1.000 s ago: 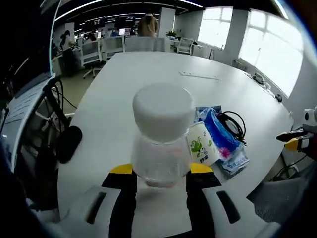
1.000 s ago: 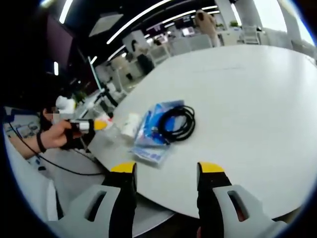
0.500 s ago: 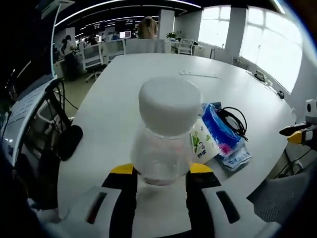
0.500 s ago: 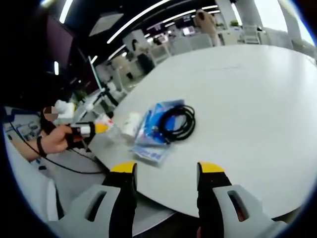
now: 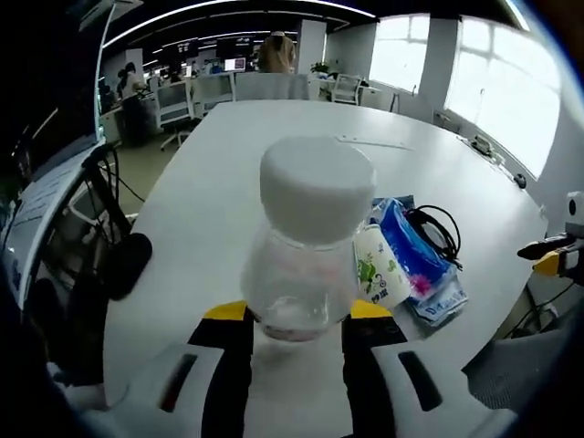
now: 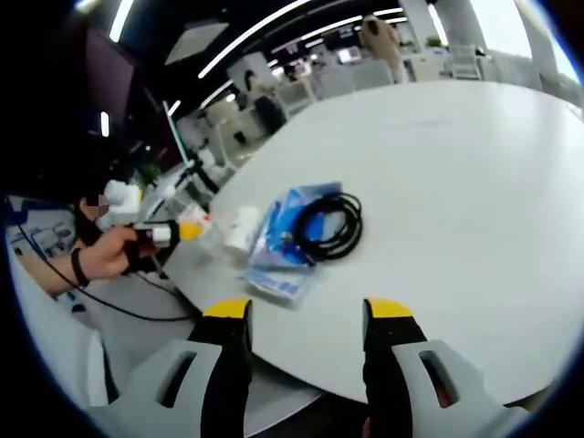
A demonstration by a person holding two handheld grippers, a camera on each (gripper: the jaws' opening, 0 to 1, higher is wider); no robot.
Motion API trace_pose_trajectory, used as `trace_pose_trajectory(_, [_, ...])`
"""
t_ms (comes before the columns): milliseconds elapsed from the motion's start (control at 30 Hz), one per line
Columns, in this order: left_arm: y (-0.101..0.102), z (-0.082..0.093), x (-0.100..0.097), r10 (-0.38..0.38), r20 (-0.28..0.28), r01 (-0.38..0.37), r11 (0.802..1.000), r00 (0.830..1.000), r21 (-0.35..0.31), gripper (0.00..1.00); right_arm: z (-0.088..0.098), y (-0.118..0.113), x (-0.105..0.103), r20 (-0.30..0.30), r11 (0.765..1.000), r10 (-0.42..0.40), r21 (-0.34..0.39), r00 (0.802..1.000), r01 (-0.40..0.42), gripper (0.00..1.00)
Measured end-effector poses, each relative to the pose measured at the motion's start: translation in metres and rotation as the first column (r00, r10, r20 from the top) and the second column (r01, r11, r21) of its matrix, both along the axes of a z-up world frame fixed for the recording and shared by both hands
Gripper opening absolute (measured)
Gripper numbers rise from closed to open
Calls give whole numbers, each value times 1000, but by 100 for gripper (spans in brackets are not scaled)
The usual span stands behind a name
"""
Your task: Arrange the tabletop items into an orderly group along one side of the table until the central work area is clear of visible clutter.
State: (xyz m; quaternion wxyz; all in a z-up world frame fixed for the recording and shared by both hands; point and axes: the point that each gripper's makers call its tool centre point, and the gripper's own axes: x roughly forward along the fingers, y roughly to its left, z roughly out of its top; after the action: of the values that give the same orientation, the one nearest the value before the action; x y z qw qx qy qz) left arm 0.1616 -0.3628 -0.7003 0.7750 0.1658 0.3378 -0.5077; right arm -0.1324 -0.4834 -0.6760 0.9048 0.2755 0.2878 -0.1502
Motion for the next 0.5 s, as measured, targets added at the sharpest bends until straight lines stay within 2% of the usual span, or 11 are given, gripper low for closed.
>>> trace_pose_trajectory(267, [-15, 0, 13, 13, 1, -13, 1000, 1000, -10, 37, -3, -2, -5, -14, 1000, -9, 8, 1000, 10, 45])
trace_pose_trajectory(500, [-37, 1, 32, 28, 8, -28, 1000, 1000, -12, 37, 0, -4, -6, -16, 1000, -17, 4, 1000, 17, 45])
